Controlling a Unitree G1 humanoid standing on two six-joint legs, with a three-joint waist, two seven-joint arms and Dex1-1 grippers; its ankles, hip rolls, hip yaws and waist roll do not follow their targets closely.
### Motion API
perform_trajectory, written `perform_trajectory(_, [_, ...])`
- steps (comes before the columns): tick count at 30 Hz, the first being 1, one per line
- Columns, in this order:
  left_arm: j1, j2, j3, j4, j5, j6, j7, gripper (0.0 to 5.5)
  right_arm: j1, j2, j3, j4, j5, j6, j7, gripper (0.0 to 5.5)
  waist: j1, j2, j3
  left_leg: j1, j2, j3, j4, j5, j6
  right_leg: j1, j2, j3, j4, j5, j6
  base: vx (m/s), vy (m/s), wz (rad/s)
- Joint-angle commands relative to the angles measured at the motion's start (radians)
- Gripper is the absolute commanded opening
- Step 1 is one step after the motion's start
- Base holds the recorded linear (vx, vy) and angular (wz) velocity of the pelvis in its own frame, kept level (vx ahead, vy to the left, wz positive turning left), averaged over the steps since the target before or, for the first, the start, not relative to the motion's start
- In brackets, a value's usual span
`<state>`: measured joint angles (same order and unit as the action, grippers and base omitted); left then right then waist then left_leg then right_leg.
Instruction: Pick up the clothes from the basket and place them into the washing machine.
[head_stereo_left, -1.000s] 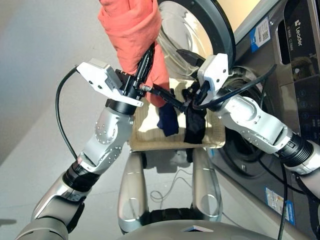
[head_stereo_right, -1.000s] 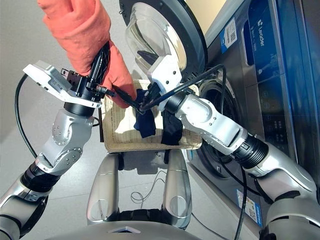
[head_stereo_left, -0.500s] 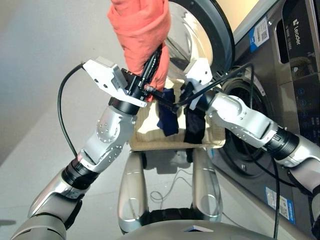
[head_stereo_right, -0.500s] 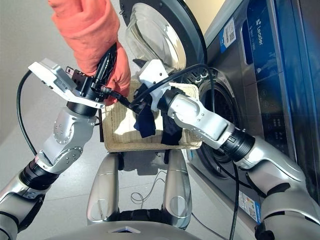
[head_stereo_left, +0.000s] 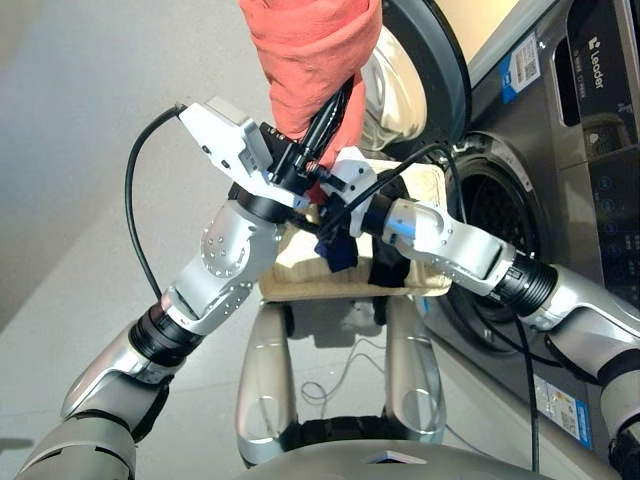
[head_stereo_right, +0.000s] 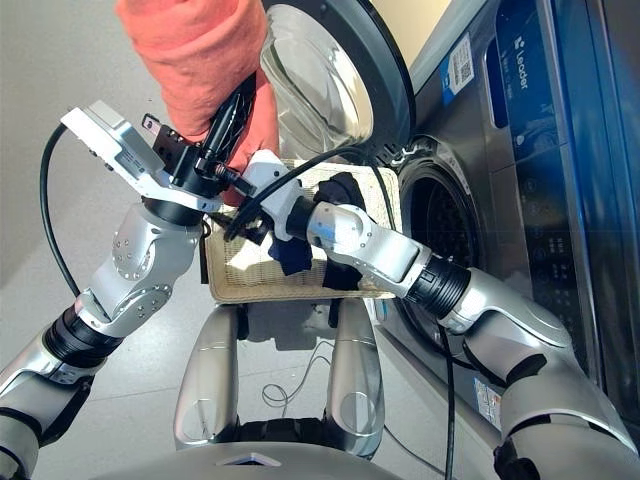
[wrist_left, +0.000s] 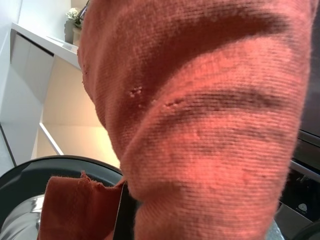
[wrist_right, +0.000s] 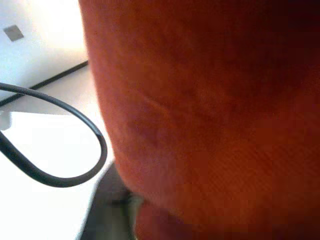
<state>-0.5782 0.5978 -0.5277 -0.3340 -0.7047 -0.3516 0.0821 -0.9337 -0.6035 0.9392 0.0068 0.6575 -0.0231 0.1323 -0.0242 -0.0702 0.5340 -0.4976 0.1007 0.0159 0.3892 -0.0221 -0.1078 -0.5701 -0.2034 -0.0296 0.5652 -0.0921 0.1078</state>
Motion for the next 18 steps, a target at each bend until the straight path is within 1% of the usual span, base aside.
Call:
perform_trajectory(1, [-0.059, -0.028, 0.002, -0.187, 0.054, -0.078, -0.019, 0.00, -0.088, 0.035, -0.056, -0.062, -0.020, -0.044, -0.010, 0.00, 0.006, 0.038, -0.014, 0.029, 0.002, 0.007, 0.075, -0.066, -0.012, 0.010, 0.008, 0.016, 0.001, 0.003, 0.004, 0.000, 0.000, 0.000])
perform_trajectory(3, [-0.056, -0.029, 0.004, -0.182, 0.059, -0.073, -0.012, 0.00, -0.069, 0.027, -0.080, -0.080, -0.035, -0.049, -0.021, 0.00, 0.002, 0.037, -0.014, 0.027, 0.002, 0.007, 0.076, -0.066, -0.011, 0.007, 0.009, 0.017, -0.001, 0.004, 0.004, 0.000, 0.000, 0.000])
perform_trajectory(11, [-0.037, -0.020, 0.016, -0.176, 0.071, -0.066, 0.003, 0.00, -0.018, 0.006, -0.140, -0.122, -0.038, -0.067, -0.046, 0.00, 0.001, 0.036, -0.014, 0.021, 0.004, 0.008, 0.079, -0.068, -0.007, 0.000, 0.013, 0.023, -0.004, 0.006, 0.004, 0.000, 0.000, 0.000])
perform_trajectory(18, [-0.019, -0.016, 0.030, -0.172, 0.104, -0.061, 0.027, 0.00, 0.104, -0.020, -0.245, -0.191, -0.030, -0.112, -0.081, 0.00, -0.010, 0.038, -0.014, 0.015, 0.006, 0.009, 0.083, -0.068, -0.006, -0.002, 0.012, 0.024, 0.000, 0.004, 0.005, 0.000, 0.000, 0.000])
